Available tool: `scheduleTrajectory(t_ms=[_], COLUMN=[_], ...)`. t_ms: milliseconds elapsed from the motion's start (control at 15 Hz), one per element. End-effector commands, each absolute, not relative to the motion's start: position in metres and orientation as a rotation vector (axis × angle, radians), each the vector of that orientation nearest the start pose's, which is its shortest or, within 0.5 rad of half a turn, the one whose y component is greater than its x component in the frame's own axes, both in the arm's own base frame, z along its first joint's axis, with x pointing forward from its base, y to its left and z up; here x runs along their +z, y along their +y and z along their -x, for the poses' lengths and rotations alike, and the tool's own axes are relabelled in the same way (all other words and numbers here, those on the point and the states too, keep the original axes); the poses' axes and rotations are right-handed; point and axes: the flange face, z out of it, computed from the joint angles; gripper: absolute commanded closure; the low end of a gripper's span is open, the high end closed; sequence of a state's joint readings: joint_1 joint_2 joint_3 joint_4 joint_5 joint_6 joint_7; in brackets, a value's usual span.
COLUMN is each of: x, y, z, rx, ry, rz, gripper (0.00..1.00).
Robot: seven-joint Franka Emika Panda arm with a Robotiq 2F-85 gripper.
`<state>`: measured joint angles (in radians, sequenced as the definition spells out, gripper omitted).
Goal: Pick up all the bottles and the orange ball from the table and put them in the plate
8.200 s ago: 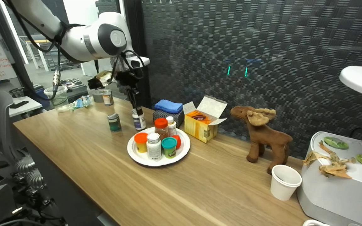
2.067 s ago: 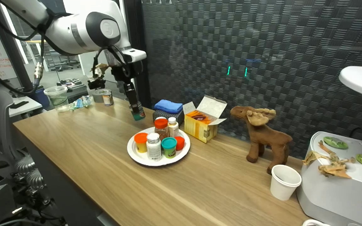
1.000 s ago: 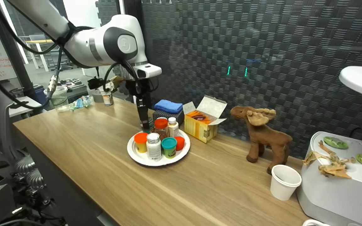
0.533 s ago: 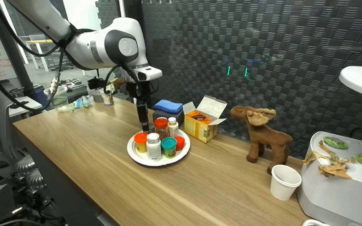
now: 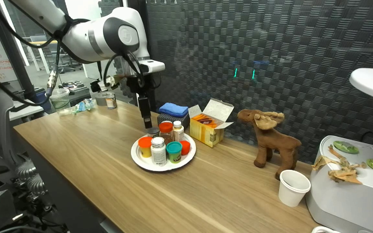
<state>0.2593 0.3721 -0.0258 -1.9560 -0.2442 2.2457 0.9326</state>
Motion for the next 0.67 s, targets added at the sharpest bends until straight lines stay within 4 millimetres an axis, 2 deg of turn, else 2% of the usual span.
scheduleTrajectory(t_ms=[0, 133, 333, 400, 600], x=[0.334, 0.357, 0.380, 0.362, 0.374], y=[0.132, 0.135, 0.143, 0.143, 0.147], z=[-0.571, -0.559, -0.543, -0.561, -0.548], rx=[-0.078, -0.078, -0.089, -0.084, -0.094], ry=[0.664, 0.457, 0.178, 0.333, 0.216], rz=[3.336, 3.353, 3.357, 3.354, 3.360], gripper=[0.00, 0.00, 0.00, 0.00, 0.00])
